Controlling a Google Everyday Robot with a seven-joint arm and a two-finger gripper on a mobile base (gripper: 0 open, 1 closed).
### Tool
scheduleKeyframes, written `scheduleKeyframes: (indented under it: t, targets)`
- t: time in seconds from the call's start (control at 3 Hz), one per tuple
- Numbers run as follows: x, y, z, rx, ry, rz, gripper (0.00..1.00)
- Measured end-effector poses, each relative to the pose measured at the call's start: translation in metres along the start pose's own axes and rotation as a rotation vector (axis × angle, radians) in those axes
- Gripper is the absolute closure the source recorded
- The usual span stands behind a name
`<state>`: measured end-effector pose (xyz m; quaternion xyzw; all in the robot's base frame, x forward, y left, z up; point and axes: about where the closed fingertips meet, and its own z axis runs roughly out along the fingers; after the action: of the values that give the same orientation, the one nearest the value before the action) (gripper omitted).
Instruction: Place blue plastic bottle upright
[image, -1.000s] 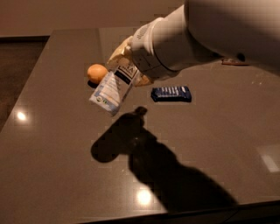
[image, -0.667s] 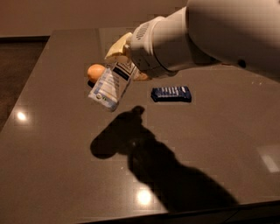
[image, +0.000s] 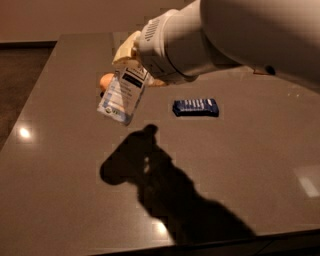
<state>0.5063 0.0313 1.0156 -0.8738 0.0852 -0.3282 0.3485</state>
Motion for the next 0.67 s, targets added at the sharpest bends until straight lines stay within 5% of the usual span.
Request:
scheduleKeyframes:
  t: [0.67]
  targets:
    - [0.0030,-0.0127,-0.0033,-0.019,0.042,-0.335,1.00]
